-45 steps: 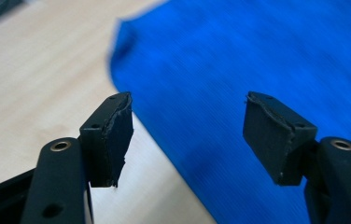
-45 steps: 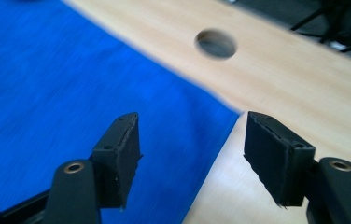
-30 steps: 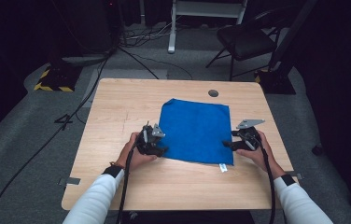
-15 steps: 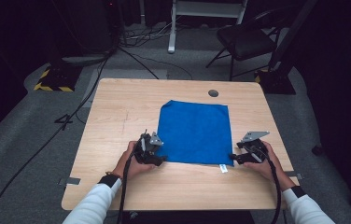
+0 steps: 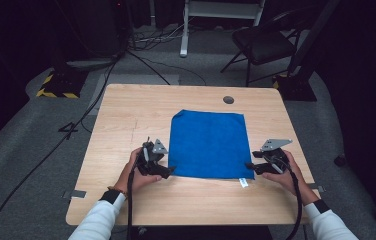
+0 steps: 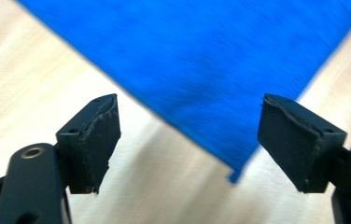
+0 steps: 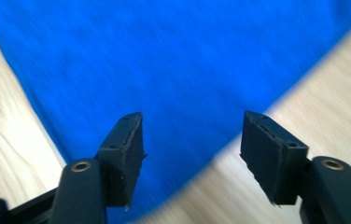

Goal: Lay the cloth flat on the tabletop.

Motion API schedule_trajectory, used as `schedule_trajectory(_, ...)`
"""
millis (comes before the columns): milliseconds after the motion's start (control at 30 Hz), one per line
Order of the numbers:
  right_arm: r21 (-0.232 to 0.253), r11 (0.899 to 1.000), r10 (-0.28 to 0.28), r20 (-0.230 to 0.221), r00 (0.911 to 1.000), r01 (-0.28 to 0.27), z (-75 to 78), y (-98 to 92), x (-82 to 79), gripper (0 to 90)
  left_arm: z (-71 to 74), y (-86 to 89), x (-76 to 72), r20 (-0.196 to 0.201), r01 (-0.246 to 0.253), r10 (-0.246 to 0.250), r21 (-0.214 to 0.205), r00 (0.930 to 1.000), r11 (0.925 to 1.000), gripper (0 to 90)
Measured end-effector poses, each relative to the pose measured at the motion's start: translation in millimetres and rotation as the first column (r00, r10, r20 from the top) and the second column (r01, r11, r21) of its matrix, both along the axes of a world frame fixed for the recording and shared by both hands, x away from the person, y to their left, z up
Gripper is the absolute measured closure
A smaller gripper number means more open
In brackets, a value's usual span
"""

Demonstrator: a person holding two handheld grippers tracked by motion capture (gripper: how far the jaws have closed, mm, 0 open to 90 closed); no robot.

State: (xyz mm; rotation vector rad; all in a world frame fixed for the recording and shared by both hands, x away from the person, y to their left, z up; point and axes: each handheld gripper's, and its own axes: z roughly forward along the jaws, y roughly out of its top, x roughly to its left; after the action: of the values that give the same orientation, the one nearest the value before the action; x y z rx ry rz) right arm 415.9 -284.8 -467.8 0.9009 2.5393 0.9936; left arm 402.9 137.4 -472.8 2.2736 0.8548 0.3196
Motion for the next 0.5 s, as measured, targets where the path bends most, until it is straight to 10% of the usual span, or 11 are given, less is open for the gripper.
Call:
schedule_trajectory(267, 0.090, 0.984, 0.155, 0.029, 0.9875, -0.157, 9.1, 72.4, 0.1, 46.5, 10.8, 9.9, 26.9, 0.057, -0.038, 0.039, -0.018, 0.9976, 0.9991, 21.7)
schedule_trajectory(500, 0.081, 0.947, 0.309, 0.036, 0.9504, -0.311, 5.3, 153.4, -3.7, 46.9, 20.1, 12.1, 72.5, 0.057, -0.082, 0.089, -0.112, 0.9944, 0.9904, 23.1)
